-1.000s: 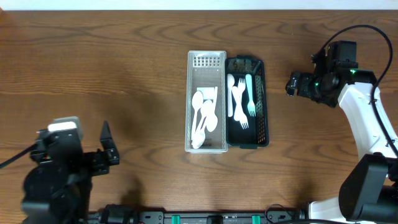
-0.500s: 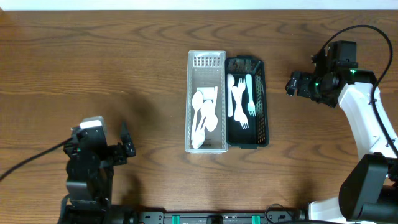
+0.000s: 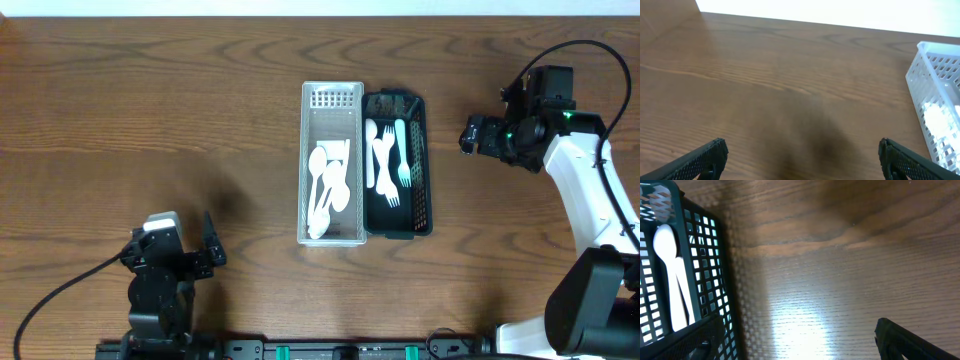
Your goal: Pack container
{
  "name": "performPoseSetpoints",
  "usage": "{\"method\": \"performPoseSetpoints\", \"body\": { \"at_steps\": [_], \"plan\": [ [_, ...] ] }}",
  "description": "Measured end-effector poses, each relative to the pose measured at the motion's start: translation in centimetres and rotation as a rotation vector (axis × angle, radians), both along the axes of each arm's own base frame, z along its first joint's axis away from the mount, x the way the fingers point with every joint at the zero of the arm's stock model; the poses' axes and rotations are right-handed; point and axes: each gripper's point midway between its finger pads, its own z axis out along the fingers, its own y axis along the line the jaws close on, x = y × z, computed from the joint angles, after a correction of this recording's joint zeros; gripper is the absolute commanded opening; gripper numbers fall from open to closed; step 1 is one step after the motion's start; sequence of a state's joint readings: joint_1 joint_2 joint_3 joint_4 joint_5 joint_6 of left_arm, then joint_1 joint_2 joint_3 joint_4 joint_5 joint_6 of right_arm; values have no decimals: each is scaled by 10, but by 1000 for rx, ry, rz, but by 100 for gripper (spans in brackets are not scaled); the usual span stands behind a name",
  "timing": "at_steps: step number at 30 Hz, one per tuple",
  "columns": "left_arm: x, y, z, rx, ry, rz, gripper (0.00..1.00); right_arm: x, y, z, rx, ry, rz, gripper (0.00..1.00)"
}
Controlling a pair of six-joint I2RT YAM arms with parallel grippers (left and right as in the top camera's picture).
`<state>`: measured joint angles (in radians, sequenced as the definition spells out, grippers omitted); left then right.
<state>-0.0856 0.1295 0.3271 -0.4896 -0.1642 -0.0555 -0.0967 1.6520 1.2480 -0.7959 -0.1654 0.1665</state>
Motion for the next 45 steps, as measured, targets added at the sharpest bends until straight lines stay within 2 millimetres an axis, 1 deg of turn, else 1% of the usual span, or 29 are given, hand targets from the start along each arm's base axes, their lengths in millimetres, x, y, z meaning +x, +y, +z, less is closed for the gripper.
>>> {"method": "performPoseSetpoints", "body": {
  "at_steps": [9, 20, 45],
  "plan": [
    [0, 0, -23, -1, -9, 0, 98, 0, 0, 0, 0, 0, 0, 99],
    [10, 0, -36, -5, -59, 5, 98, 0, 0, 0, 0, 0, 0, 99],
    [12, 0, -34, -6, -72, 6, 98, 0, 0, 0, 0, 0, 0, 99]
  ]
}}
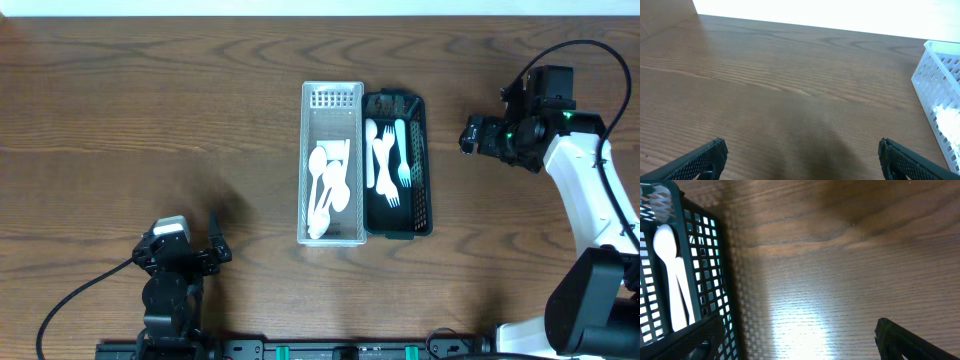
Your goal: Pack container
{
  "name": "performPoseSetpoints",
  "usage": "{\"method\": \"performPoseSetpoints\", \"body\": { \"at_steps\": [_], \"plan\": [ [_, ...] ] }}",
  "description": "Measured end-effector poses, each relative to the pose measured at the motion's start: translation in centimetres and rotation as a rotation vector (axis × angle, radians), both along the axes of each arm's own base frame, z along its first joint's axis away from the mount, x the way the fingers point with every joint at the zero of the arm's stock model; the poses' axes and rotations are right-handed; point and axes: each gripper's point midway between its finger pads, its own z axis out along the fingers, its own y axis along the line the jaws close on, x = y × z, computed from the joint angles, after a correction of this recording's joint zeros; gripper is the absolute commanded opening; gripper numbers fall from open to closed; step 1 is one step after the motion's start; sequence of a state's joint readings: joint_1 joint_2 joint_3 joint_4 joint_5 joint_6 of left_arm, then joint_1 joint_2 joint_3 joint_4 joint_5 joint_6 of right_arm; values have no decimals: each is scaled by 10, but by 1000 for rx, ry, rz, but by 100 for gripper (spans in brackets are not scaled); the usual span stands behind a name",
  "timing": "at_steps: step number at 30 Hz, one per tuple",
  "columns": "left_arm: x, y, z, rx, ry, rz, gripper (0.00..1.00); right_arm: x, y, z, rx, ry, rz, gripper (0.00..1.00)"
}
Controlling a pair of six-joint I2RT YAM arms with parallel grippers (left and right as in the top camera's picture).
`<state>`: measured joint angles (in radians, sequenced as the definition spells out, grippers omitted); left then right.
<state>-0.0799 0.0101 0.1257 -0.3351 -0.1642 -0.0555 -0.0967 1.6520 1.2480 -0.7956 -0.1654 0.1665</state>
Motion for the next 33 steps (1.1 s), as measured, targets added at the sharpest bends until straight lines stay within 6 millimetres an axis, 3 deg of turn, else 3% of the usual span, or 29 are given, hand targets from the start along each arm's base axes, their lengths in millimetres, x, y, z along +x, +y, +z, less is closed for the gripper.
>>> {"method": "performPoseSetpoints", "body": {
  "at_steps": [23, 28, 33],
  "plan": [
    [0, 0, 0, 0, 0, 0, 98, -2, -1, 4, -14, -3, -1, 99],
    [0, 0, 0, 0, -1, 1, 98, -4, 8, 42, -53, -111, 23, 99],
    [0, 0, 0, 0, -2, 1, 98, -8, 10, 117, -156, -354, 16, 99]
  ]
}}
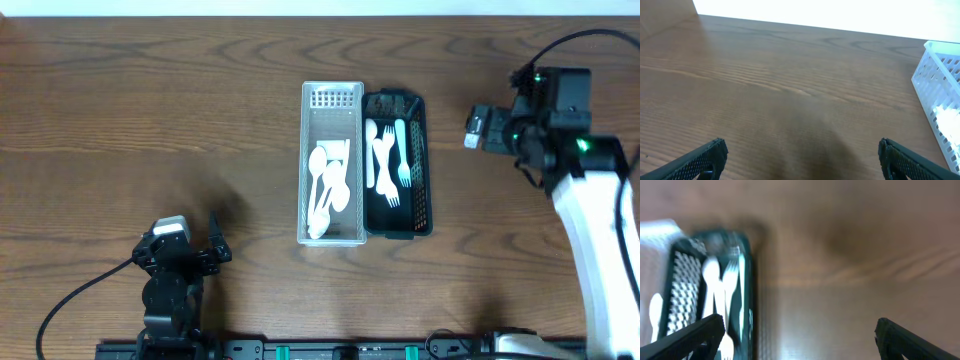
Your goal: Pack container
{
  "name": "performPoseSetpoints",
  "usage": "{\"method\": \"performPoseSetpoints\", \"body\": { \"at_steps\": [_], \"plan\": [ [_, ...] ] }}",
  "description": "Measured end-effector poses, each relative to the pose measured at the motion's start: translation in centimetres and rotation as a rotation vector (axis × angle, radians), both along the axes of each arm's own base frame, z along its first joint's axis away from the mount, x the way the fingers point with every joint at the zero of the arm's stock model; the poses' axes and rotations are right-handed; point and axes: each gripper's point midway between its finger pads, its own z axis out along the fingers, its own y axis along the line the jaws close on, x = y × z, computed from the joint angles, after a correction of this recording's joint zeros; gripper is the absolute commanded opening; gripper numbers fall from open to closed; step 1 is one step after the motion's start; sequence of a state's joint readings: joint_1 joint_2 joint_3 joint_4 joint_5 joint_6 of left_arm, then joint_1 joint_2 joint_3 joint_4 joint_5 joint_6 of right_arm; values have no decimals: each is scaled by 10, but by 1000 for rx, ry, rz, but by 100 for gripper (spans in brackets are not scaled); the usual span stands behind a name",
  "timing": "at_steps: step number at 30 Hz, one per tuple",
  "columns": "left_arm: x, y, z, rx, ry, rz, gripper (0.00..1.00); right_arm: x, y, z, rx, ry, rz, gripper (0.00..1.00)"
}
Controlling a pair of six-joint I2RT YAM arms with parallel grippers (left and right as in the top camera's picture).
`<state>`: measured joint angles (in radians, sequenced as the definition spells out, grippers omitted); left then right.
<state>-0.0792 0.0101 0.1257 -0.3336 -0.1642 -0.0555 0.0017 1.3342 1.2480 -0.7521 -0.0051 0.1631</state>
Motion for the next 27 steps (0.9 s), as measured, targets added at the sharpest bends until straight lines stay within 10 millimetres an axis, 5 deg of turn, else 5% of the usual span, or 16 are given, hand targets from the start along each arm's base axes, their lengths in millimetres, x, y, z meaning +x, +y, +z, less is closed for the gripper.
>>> {"method": "performPoseSetpoints", "body": {
  "at_steps": [7, 13, 19, 27],
  "plan": [
    [0, 0, 0, 0, 0, 0, 98, -37, -20, 98, -143, -305, -45, 99],
    [0, 0, 0, 0, 0, 0, 98, -80, -25, 139, -240, -436, -20, 99],
    [0, 0, 0, 0, -1, 0, 98, -112, -27, 116, -277, -483, -12, 99],
    [0, 0, 0, 0, 0, 0, 98, -131, -23, 19, -262, -444, 22, 99]
  ]
}}
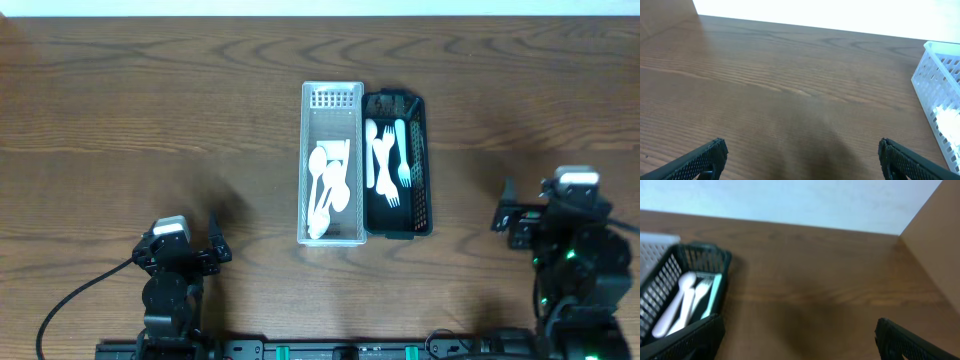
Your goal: Pack container
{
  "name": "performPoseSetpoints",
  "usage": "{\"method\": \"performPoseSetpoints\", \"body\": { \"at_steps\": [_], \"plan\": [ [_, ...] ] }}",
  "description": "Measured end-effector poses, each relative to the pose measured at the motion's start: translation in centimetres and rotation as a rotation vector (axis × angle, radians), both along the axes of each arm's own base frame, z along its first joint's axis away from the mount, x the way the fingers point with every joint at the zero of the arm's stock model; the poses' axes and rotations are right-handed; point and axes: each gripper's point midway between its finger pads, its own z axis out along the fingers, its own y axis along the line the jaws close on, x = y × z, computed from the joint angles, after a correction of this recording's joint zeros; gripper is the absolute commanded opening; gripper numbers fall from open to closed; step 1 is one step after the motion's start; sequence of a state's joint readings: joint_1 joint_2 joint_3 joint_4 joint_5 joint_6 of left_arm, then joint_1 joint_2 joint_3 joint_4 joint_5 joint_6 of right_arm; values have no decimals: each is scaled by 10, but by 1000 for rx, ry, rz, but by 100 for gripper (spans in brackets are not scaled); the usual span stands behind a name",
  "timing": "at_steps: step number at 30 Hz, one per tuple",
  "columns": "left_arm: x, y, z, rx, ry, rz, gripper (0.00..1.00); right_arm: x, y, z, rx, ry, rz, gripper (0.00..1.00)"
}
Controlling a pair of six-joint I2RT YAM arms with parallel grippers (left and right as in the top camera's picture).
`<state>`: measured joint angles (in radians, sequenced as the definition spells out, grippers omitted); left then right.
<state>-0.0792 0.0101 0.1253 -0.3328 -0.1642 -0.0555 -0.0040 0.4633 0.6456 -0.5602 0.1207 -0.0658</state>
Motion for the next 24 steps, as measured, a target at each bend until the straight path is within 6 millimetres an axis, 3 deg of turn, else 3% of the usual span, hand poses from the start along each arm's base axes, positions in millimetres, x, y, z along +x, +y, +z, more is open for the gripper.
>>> {"method": "performPoseSetpoints", "body": {
  "at_steps": [6, 13, 18, 24],
  "plan": [
    [0, 0, 0, 0, 0, 0, 98, -12, 2, -50, 9, 23, 12, 99],
    [0, 0, 0, 0, 0, 0, 98, -21, 3, -85, 34, 25, 7, 99],
    [0, 0, 0, 0, 0, 0, 98, -24, 3, -104, 65, 7, -5, 99],
    [0, 0, 0, 0, 0, 0, 98, -25, 4, -114, 91, -21, -11, 99]
  ]
}}
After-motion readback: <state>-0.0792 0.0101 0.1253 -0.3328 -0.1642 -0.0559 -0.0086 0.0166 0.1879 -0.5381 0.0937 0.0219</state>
